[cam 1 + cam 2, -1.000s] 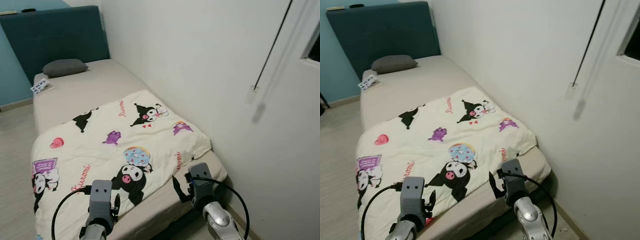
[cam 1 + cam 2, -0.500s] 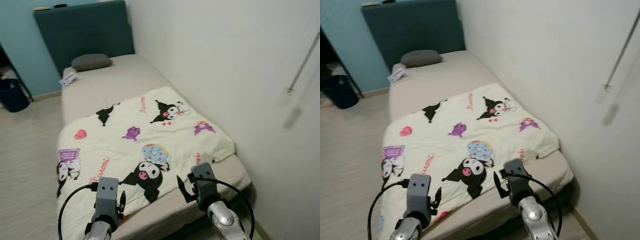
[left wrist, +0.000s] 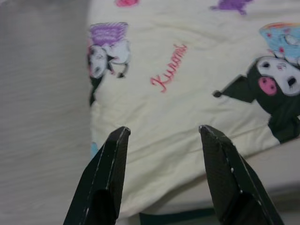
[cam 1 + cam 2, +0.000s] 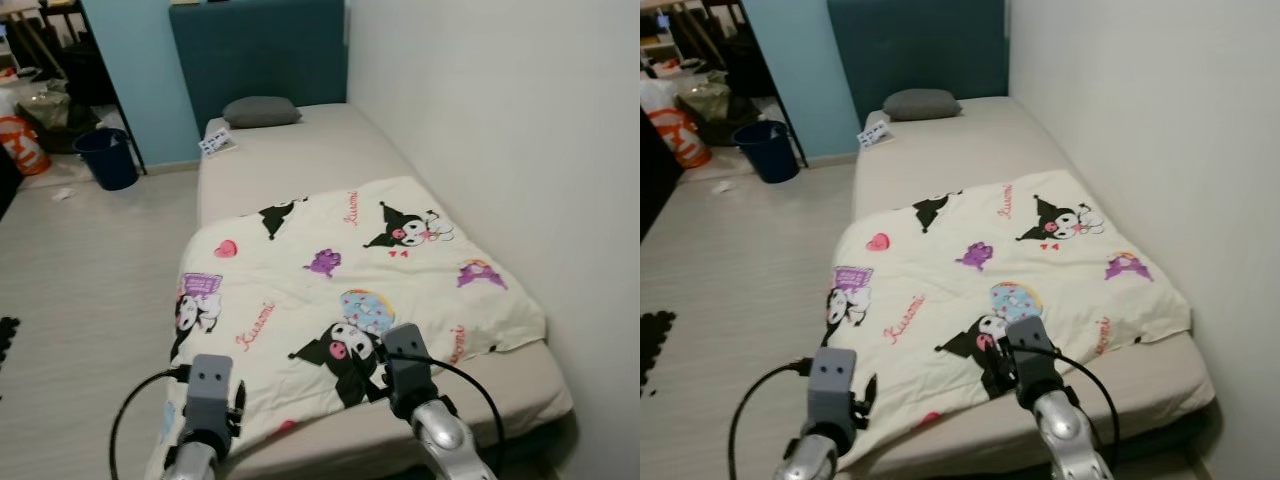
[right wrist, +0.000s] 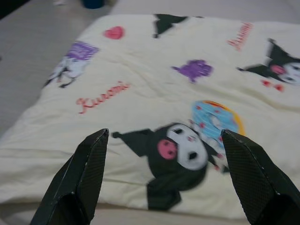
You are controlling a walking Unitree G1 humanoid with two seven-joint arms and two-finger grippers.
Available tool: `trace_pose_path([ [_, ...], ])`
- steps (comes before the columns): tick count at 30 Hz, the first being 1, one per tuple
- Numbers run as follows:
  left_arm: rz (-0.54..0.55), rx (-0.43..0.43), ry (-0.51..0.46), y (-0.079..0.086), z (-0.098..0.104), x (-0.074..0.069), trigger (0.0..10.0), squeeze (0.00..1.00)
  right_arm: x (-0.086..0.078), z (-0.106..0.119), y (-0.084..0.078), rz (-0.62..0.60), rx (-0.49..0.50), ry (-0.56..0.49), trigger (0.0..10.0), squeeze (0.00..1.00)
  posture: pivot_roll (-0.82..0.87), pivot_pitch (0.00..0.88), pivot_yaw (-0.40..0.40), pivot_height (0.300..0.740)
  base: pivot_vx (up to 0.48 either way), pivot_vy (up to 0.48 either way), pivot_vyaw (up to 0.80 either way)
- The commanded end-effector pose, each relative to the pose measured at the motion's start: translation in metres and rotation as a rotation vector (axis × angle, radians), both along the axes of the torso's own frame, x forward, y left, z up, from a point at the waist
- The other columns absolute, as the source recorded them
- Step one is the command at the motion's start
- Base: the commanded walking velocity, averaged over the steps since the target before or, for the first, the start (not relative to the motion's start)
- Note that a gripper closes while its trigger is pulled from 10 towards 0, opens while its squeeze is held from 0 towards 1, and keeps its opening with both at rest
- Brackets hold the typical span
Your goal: Clean up the room
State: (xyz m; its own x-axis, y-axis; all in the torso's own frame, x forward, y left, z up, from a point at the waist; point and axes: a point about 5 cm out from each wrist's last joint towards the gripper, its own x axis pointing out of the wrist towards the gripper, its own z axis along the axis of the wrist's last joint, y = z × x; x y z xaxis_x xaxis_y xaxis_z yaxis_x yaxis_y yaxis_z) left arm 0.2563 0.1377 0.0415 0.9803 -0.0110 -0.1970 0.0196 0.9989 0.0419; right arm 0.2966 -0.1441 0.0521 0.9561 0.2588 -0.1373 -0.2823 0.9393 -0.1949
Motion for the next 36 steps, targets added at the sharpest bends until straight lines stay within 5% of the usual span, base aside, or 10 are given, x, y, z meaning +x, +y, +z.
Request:
trace_pose_path([
  [1,0.008,0.017,0.022,0.004,-0.006,-0.004,10.0,0.00,-0.002,-0.001,0.004,0.006,0.007,-0.001,10.0,0.00,-0.04,0.111,0.023,0.740,0.000,0.000,0.80],
  [8,-0.001,0.022,0.025,0.004,-0.006,-0.002,10.0,0.00,-0.002,-0.001,0.001,-0.008,0.007,-0.007,10.0,0.00,-0.04,0.109,0.026,0.740,0.000,0.000,0.74],
  [22,-0.022,0.056,0.033,0.004,-0.006,0.005,10.0,0.00,-0.003,-0.004,-0.001,-0.043,0.025,0.010,10.0,0.00,-0.04,0.112,0.026,0.740,0.000,0.000,0.00],
  [28,-0.031,0.072,0.031,0.005,-0.004,0.011,10.0,0.00,0.004,-0.003,-0.021,-0.215,-0.084,-0.016,10.0,0.00,-0.03,0.115,0.026,0.740,0.000,0.000,0.00],
  [31,-0.022,0.063,0.029,0.007,-0.003,0.015,10.0,0.00,0.008,0.005,-0.041,-0.356,-0.046,-0.053,10.0,0.00,-0.03,0.117,0.033,0.740,0.000,0.000,0.00],
  [36,-0.012,0.041,0.024,0.008,-0.002,0.016,10.0,0.00,0.008,0.006,-0.048,-0.387,0.003,-0.046,10.0,0.00,-0.03,0.119,0.032,0.740,0.000,0.000,0.00],
])
